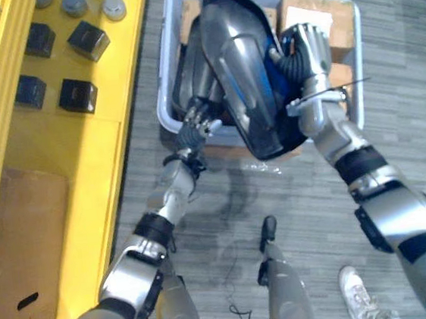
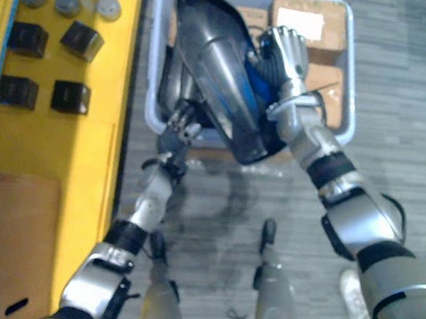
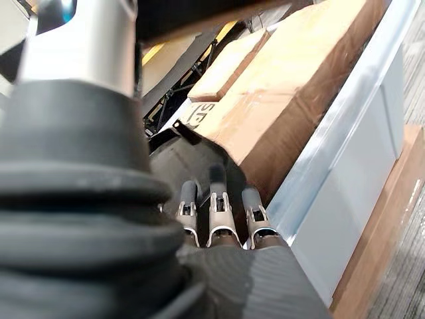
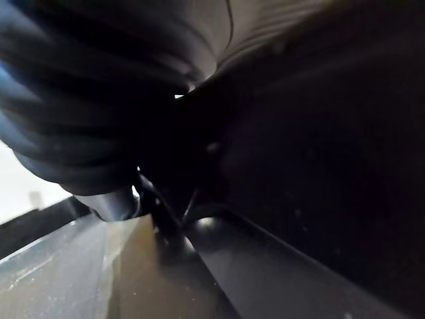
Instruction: Walk over and take plastic housings, then place them on the shelf
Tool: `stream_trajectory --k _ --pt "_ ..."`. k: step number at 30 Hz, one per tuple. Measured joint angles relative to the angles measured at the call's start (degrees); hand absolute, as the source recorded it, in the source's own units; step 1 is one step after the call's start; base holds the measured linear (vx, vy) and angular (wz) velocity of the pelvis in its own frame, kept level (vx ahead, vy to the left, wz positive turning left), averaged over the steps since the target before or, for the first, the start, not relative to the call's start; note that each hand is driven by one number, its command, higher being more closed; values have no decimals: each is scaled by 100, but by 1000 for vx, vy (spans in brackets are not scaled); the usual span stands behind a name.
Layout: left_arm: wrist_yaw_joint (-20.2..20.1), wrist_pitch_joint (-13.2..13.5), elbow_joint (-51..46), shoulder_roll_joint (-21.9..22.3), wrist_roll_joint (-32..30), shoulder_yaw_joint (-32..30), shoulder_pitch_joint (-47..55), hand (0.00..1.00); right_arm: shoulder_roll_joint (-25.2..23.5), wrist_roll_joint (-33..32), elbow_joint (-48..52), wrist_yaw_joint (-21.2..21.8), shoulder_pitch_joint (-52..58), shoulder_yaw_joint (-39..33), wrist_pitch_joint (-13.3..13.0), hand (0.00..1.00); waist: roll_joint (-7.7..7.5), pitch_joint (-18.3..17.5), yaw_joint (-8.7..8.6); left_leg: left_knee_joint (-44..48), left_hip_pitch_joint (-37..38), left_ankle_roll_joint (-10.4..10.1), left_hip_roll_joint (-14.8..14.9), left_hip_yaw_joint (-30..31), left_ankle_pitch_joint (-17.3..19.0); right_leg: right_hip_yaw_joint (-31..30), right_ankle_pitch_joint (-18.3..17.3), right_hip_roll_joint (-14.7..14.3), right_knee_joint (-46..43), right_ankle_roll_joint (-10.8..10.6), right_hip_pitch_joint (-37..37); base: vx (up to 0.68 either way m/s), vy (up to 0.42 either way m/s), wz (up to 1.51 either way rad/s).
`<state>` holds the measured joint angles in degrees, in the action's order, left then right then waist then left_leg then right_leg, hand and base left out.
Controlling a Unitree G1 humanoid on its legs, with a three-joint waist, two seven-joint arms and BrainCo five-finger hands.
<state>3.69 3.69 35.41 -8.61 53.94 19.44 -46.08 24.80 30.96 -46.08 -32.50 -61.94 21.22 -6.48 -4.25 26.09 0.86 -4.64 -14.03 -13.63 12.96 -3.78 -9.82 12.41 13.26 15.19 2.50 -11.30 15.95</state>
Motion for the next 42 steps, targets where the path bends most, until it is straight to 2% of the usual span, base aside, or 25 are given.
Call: stream_trajectory --k 5,9,15,17,21,23,24,26,28,31,37,42 --pt "-115 181 182 129 0 334 -112 0 -113 12 -52 0 -4 187 3 100 85 50 5 0 1 3 -2 15 -2 -1 0 0 -17 0 0 -13 0 0" --pt "-289 367 182 208 0 430 -130 0 -175 18 -211 0 -27 311 5 100 97 57 7 1 3 6 -15 18 -5 -1 0 13 -18 0 -2 0 0 0" --pt "-566 636 174 322 9 450 -238 0 -278 18 -254 0 -69 420 6 100 229 104 11 1 6 16 -70 22 -13 0 4 66 -19 -5 -12 0 0 0" --pt "-641 664 175 319 13 452 -238 0 -280 18 -259 -2 -84 434 6 100 229 104 14 1 8 16 -70 23 -13 1 4 67 -19 -5 -14 0 0 0" --pt "-677 887 143 309 7 559 -238 0 -286 17 -333 -21 -126 433 6 100 231 104 37 1 16 19 -72 30 -15 1 4 67 -23 -5 -25 0 0 0" --pt "-677 890 42 305 -8 598 -237 0 -284 12 -402 -64 -130 433 5 100 231 103 59 1 24 19 -74 32 -15 1 4 69 -23 -5 -32 0 0 0" --pt "-676 899 -24 304 -32 601 -237 100 -283 6 -416 -119 -130 433 5 100 231 103 67 1 24 20 -75 33 -16 1 4 69 -23 -5 -33 0 0 0" --pt "-616 939 -133 296 -83 606 -237 100 -278 -98 -415 -165 -132 429 -9 100 231 103 76 1 35 20 -77 37 -16 3 3 70 -22 -5 -47 0 0 0" --pt "-389 992 -170 282 -292 602 -237 100 -272 -148 -416 -277 -132 428 -105 100 233 103 84 1 87 20 -78 36 -16 4 2 71 -21 -6 -95 0 0 0" --pt "92 1006 -262 273 -567 579 -237 100 -251 -302 -372 -422 -131 427 -372 100 283 84 110 1 97 20 -78 44 -16 9 1 72 -21 -8 -114 0 0 0" --pt "754 1119 -354 261 -1442 541 -204 100 -313 -326 183 -738 113 303 -387 100 301 89 185 2 107 20 -82 48 -16 7 1 74 -21 -7 -127 0 0 0" --pt "1288 1173 -764 224 -2265 517 37 100 -340 -557 666 -797 370 258 -387 100 302 89 190 2 210 20 -86 26 -14 -7 0 76 -19 -7 -219 0 0 0"
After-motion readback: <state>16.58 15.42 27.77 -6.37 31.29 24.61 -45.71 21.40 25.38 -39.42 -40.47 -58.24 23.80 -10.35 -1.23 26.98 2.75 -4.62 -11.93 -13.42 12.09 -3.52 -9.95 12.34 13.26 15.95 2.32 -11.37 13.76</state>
